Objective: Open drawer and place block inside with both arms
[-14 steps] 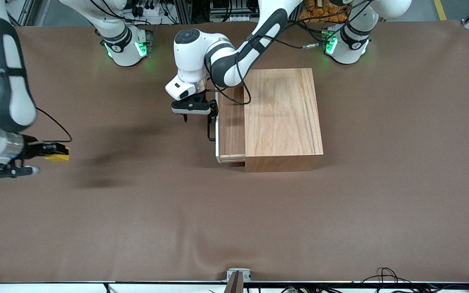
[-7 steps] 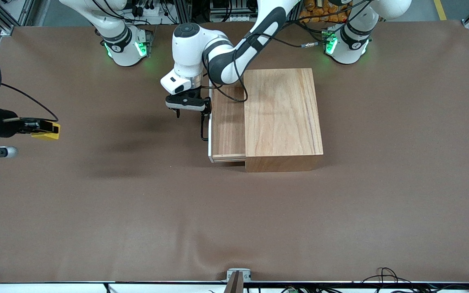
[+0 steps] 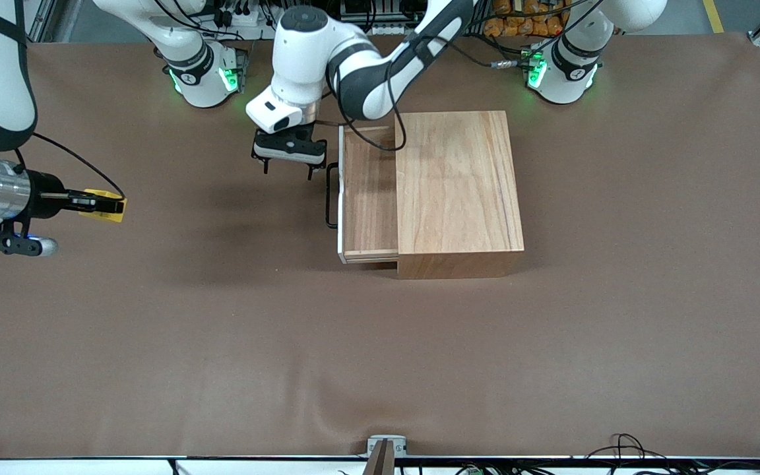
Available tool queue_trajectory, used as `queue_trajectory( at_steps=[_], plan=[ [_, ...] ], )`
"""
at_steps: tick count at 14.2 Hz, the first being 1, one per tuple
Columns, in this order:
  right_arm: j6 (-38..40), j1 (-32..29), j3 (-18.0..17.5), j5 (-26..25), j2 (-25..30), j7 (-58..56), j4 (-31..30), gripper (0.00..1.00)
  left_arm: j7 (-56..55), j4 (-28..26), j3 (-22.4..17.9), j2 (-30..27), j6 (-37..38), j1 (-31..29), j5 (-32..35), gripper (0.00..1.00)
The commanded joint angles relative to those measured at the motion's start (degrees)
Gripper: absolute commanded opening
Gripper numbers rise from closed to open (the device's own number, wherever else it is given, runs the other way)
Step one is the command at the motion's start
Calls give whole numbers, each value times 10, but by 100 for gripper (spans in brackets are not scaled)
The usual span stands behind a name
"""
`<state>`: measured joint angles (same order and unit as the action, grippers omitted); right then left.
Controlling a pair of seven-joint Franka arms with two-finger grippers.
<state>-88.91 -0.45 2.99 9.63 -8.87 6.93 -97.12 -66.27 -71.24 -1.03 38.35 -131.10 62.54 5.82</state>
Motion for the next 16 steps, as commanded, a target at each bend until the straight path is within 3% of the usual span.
queue_trajectory(
  at_steps=[1,4,8,16],
  plan=[
    [9,27,4,9,19,61,-3,2,6,-17,0,-57,64,-10,-16,100],
    [3,72,1,8,27,152,-3,2,19,-20,1,-99,136,-43,-34,100],
    [-8,147,0,9,25,299,9,3,152,-20,-1,-150,263,-108,-47,100],
    [-70,285,1,26,-8,673,35,4,360,-18,1,-187,355,-261,-102,100]
  ],
)
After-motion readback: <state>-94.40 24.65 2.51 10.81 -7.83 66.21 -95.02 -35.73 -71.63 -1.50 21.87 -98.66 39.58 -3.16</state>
